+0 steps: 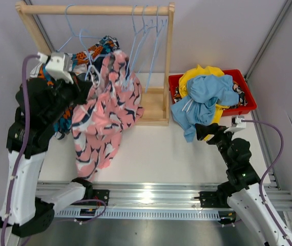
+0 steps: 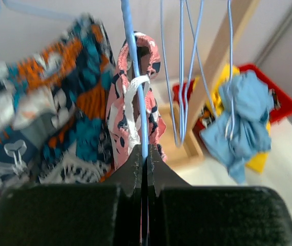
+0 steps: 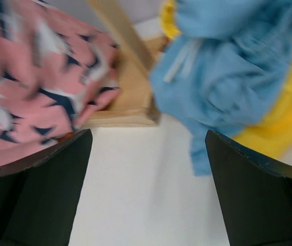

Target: Remove the shorts from the hanger

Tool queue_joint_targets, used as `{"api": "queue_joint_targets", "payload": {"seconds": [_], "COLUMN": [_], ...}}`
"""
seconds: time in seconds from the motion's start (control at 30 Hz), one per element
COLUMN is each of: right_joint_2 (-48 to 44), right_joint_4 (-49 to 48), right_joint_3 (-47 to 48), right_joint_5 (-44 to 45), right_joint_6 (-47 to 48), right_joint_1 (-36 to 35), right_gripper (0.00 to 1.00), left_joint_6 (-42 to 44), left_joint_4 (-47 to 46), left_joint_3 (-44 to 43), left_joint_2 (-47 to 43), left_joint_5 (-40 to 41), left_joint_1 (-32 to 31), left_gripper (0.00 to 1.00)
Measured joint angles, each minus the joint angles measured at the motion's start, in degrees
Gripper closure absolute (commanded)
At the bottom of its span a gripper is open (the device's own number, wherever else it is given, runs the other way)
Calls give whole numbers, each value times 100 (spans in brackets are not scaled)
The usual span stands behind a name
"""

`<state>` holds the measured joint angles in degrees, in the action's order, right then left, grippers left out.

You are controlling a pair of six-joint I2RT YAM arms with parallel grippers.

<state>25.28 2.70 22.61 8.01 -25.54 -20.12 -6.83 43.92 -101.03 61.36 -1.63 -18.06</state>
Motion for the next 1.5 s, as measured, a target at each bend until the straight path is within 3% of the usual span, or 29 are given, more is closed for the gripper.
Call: {"api": "queue_joint_targets", "payload": {"seconds": [0.17,0.3,0.53,0.63,0.9,1.23,1.43,1.5], "right_joint_2": [260,868,2374,2876,2981,1906,1954,2109], "right_joint_4": [-479,-879,-981,-990,-979,-1051,-1333,-1456], "right_joint_3": [654,1270,2295,2559,2603,2553,2319,2232], "right_joint_5": [-1526,-2146,-1593,-1314,-533,39,28,-42], "right_joint_6": [76,107,905,1217,1633,1812,1808,1788], "right_joint_1": [-131,-649,-2643,-3071,-3158,-3158,-3165,-3165], "right_gripper": [1,0,1,1,0,1,1,10], "left_joint_6": [-68,-72,-271,-323,-326,-321,-348,-369], "left_joint_4": [179,289,481,525,601,717,713,704], "left_joint_3": [1296,1930,1987,1965,2041,1394,1239,1239], "left_joint_2": [-1108,-1834,-2468,-2625,-2938,-2865,-2806,-2785], "left_joint_5": [-378,-785,-1963,-2293,-3270,-3316,-3414,-3473], "left_joint_1": [-22,-33,-63,-308,-960,-1368,-1370,-1373], "left_gripper": [100,100,100,100,100,100,100,100]}}
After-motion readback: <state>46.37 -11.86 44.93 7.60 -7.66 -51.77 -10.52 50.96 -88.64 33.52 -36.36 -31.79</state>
